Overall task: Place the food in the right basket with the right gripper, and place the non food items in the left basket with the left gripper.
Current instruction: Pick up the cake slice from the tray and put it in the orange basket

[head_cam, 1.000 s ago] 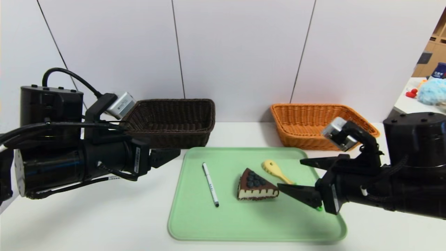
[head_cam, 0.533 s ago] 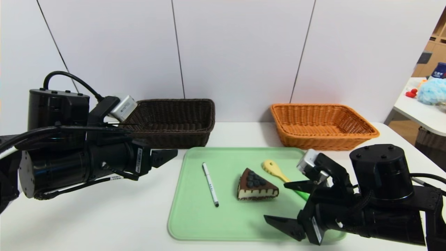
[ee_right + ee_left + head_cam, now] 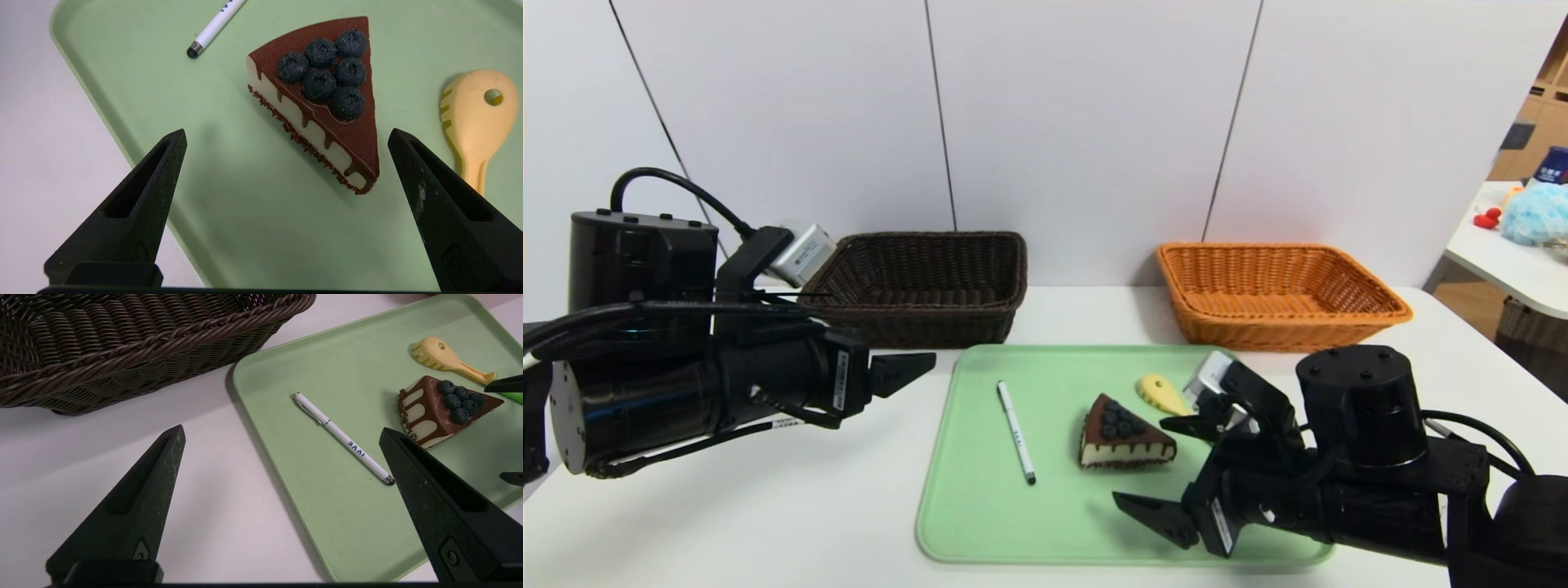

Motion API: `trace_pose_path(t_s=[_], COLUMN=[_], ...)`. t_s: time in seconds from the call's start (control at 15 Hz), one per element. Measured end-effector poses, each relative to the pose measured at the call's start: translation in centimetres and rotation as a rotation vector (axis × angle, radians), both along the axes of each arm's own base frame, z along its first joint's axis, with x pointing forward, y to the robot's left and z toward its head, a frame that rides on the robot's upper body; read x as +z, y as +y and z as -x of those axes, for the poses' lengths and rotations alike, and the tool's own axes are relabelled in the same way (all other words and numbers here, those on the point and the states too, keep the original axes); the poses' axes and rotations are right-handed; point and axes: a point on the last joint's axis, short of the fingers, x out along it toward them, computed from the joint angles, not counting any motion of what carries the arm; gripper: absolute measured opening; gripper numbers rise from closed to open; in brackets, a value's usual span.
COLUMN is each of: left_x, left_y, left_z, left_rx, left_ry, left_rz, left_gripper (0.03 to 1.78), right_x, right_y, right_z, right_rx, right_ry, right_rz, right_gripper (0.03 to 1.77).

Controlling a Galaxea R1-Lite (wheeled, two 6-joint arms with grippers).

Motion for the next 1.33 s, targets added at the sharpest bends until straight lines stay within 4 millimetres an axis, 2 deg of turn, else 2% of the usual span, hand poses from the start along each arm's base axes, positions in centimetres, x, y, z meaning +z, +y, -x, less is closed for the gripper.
trace_pose_path(t_s=[0.4, 1.07, 1.33], left_x=[0.2, 0.0, -0.3], left_y=[0.0, 0.1, 0.2], left_z=[0.1, 0.3, 0.5], left_rx=[0.000, -0.002, -0.002], left_ry=[-0.009, -0.001, 0.008], left_rz=[0.004, 0.001, -0.002], left_gripper=[1.69, 1.69, 1.69], right_x=[-1.7, -2.6, -3.2], right_y=[0.9, 1.6, 2.0], right_z=[-2.2, -4.7, -5.3], right_rx=[-0.027, -0.061, -0.067], right_ry=[0.000, 0.004, 0.011], right_rz=[-0.001, -0.005, -0.013], right_gripper=[1.70, 1.70, 1.10])
